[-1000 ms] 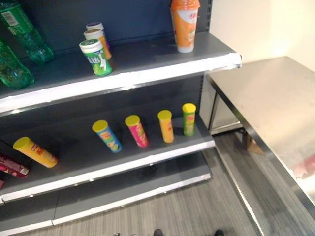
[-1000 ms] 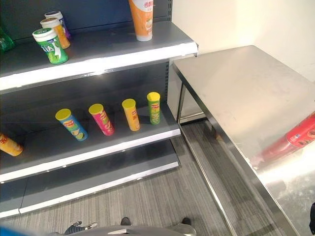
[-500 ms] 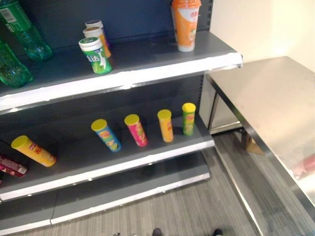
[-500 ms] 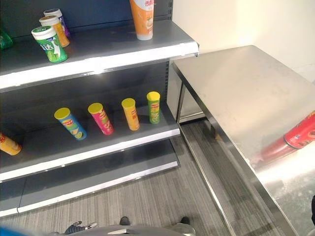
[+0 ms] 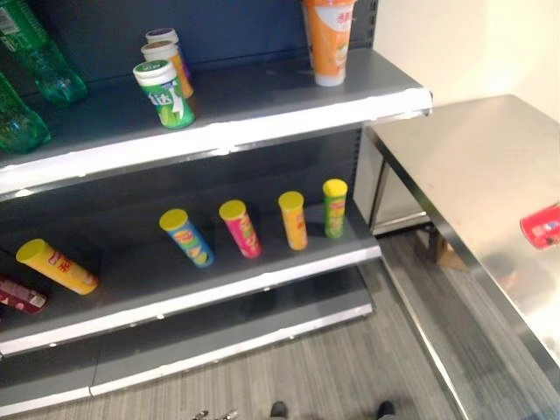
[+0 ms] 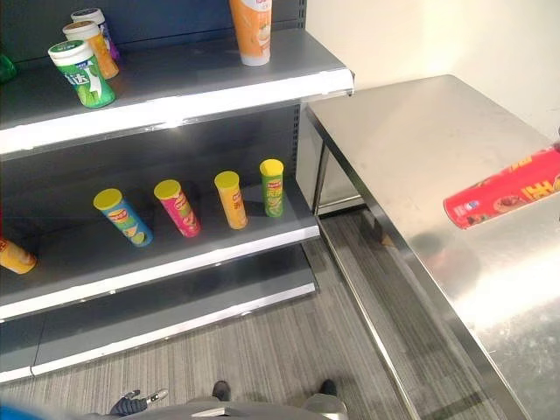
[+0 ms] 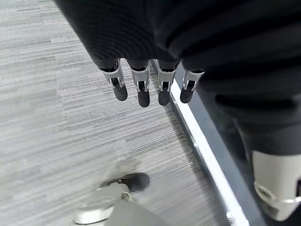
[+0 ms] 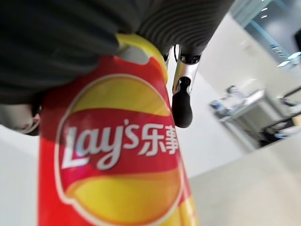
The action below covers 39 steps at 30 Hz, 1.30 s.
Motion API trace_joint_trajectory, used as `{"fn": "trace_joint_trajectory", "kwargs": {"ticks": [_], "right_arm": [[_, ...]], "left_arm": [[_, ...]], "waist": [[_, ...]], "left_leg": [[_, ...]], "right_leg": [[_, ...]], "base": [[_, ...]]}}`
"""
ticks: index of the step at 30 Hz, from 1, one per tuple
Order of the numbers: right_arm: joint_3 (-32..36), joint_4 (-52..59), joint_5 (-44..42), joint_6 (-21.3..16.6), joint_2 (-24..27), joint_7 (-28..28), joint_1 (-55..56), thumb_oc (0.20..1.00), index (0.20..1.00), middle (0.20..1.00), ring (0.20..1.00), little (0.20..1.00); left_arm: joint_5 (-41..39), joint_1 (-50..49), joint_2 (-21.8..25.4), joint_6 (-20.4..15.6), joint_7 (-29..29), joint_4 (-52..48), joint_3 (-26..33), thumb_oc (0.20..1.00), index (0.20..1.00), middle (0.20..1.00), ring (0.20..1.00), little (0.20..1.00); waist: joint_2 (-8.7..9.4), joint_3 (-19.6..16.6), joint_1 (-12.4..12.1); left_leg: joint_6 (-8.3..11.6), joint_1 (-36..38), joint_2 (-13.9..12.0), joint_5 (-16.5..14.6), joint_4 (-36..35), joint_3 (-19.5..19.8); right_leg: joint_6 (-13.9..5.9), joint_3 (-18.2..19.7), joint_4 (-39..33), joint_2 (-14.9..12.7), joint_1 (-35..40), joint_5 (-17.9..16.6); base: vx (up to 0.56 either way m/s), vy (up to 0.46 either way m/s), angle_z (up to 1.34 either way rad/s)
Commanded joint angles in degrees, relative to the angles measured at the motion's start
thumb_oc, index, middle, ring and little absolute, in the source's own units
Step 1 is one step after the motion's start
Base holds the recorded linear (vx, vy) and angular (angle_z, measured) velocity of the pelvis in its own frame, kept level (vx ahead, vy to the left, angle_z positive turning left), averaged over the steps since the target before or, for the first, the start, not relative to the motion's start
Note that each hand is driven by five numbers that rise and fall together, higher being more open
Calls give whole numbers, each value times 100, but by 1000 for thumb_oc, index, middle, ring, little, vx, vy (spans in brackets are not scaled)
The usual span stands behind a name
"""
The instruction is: Put the goods on the table back onto the shelves and tidy them up.
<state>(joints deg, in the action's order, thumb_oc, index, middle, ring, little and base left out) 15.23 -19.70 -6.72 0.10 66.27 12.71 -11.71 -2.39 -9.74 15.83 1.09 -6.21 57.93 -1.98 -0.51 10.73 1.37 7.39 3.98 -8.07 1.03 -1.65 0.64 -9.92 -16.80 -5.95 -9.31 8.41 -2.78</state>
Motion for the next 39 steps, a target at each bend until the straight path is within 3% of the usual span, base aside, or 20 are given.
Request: {"fn": "trace_joint_trajectory", "kwargs": {"ticks": [1, 5, 8, 9, 12, 14, 16, 21, 23, 24, 25, 26, 27, 28, 30, 31, 32, 34, 36, 39], "right_arm": [[189, 737, 122, -544, 129, 256, -350, 200, 200, 200, 200, 200], [327, 1210, 177, -620, 24, 325, -332, 200, 200, 200, 200, 200], [415, 1581, 423, -590, -49, 376, -157, 200, 200, 200, 200, 200], [425, 1586, 425, -587, -50, 376, -150, 200, 200, 200, 200, 200], [682, 1833, 487, -549, -104, 347, 186, 200, 200, 200, 200, 200], [800, 1901, 460, -556, -137, 327, 296, 200, 200, 200, 200, 200], [933, 2078, 435, -536, -270, 258, 404, 200, 200, 200, 200, 200], [1063, 2391, 810, -387, -476, 153, 575, 200, 200, 200, 200, 200], [1014, 2430, 919, -386, -574, 158, 630, 200, 200, 200, 200, 200], [950, 2527, 1015, -322, -792, 125, 653, 200, 200, 200, 200, 200], [942, 2528, 1017, -319, -797, 125, 644, 200, 200, 200, 200, 200], [863, 2643, 1108, -343, -788, 108, 644, 200, 200, 200, 200, 200], [866, 2648, 1110, -339, -791, 106, 643, 200, 200, 200, 200, 200], [820, 2715, 1134, -403, -773, 94, 661, 200, 200, 200, 200, 200], [627, 2946, 1154, -509, -712, -27, 527, 200, 200, 200, 200, 200], [609, 2936, 1154, -510, -709, -26, 504, 200, 200, 200, 200, 200], [328, 3017, 1133, -588, -637, -102, 274, 200, 200, 200, 200, 200], [-110, 3067, 1082, -687, -583, -181, -114, 200, 200, 200, 200, 200], [-508, 3234, 1068, -702, -485, -412, -311, 200, 200, 200, 200, 200], [-898, 3316, 1195, -700, -424, -489, -542, 200, 200, 200, 200, 200]], "left_arm": [[-327, 170, 339, -121, -49, -40, -112, 1000, 1000, 1000, 1000, 1000], [-445, 275, 340, -143, -105, -89, -59, 1000, 1000, 1000, 1000, 1000], [-465, 314, 235, -138, -132, -150, -23, 1000, 1000, 1000, 1000, 1000], [-464, 318, 234, -137, -132, -152, -25, 1000, 1000, 1000, 1000, 1000], [-340, 403, 272, -179, -199, -142, 5, 1000, 1000, 1000, 1000, 1000], [-262, 428, 324, -187, -201, -96, -13, 1000, 1000, 1000, 1000, 1000], [-132, 449, 375, -176, -180, -38, -58, 1000, 1000, 1000, 1000, 1000], [309, 514, 513, -118, -23, 135, -201, 1000, 1000, 1000, 1000, 1000], [432, 535, 543, -110, -12, 175, -229, 1000, 1000, 1000, 1000, 1000], [664, 607, 684, -63, 70, 241, -269, 1000, 1000, 1000, 1000, 1000], [665, 605, 687, -63, 72, 241, -262, 1000, 1000, 1000, 1000, 1000], [679, 630, 773, -57, 116, 167, -295, 1000, 1000, 1000, 1000, 1000], [679, 631, 774, -54, 117, 162, -292, 1000, 1000, 1000, 1000, 1000], [684, 670, 815, -59, 131, 98, -327, 1000, 1000, 1000, 1000, 1000], [607, 709, 857, -55, 166, -42, -363, 1000, 1000, 1000, 1000, 1000], [606, 709, 856, -54, 166, -43, -354, 1000, 1000, 1000, 1000, 1000], [571, 714, 851, -51, 178, -91, -362, 1000, 1000, 1000, 1000, 1000], [534, 742, 814, -44, 191, -131, -417, 1000, 1000, 1000, 1000, 1000], [465, 766, 731, -49, 179, -148, -386, 1000, 1000, 1000, 1000, 1000], [358, 699, 587, -53, 121, -225, -291, 1000, 1000, 1000, 1000, 1000]], "waist": [[325, -40, -377], [401, 95, -462], [386, 97, -422], [387, 94, -418], [230, -38, -132], [181, -100, -74], [109, -210, -6], [177, -277, 30], [229, -276, 22], [238, -232, 143], [254, -231, 124], [191, -124, 249], [204, -132, 239], [174, -93, 277], [101, -12, 255], [100, -12, 268], [119, 41, 214], [217, 96, 142], [394, 148, 94], [452, 142, -10]], "left_leg": [[419, -282, -280, -120, 700, -124], [488, -709, -245, 122, 752, 41], [417, -543, -788, 127, 665, -472], [409, -558, -779, 151, 655, -466], [654, -21, -1645, 705, 664, -817], [738, 98, -1747, 799, 641, -788], [761, 224, -1679, 669, 502, -733], [530, 108, -1030, -532, 303, -1008], [401, 116, -788, -630, 191, -1047], [103, 286, -318, -628, -299, -1037], [97, 293, -303, -627, -302, -1062], [-56, 273, -188, -561, -330, -1004], [-63, 256, -171, -541, -335, -1015], [-119, 263, -124, -539, -335, -1007], [-286, 274, 29, -486, -335, -1012], [-284, 259, 24, -468, -335, -1007], [-314, 254, 125, -469, -307, -1028], [-325, 174, 254, -489, -225, -1093], [-298, -6, 406, -661, 226, -955], [-258, -172, 427, -831, 622, -925]], "right_leg": [[359, -105, 277, 335, 93, 1054], [376, -397, 223, 290, 87, 1018], [314, -712, 273, 105, -6, 945], [313, -719, 273, 98, -21, 927], [69, -1114, 385, -374, -247, 657], [-27, -1178, 438, -527, -294, 571], [-173, -1212, 486, -814, -389, 387], [-508, -1175, 591, -1735, -634, -419], [-508, -1137, 636, -1939, -731, -663], [-501, -654, 1033, -2126, -977, -921], [-503, -610, 1065, -2142, -1016, -912], [-408, 27, 1434, -1792, -1236, -773], [-406, 52, 1450, -1807, -1277, -782], [-337, 240, 1618, -1513, -1327, -528], [-32, 61, 2056, -696, -1483, 381], [-17, 52, 2045, -691, -1488, 368], [139, -218, 2016, -206, -1485, 714], [242, -325, 1759, 157, -1462, 799], [295, 153, 1072, 401, -1267, 715], [346, 153, 710, 409, -992, 609]], "base": [[-158, -73, 25], [-140, -35, 45], [-105, 102, 86], [-137, 248, 43], [-124, 413, 57], [-44, 397, 57], [-7, 565, 65], [-10, 469, 52], [18, 508, 8], [64, 451, 14], [77, 686, 55], [-2, 245, 68], [14, 363, 61], [7, 238, 24], [7, 308, 0], [-12, 183, 5], [-50, 62, -1], [-54, 33, -18], [10, -30, -17], [24, -35, 1]]}}
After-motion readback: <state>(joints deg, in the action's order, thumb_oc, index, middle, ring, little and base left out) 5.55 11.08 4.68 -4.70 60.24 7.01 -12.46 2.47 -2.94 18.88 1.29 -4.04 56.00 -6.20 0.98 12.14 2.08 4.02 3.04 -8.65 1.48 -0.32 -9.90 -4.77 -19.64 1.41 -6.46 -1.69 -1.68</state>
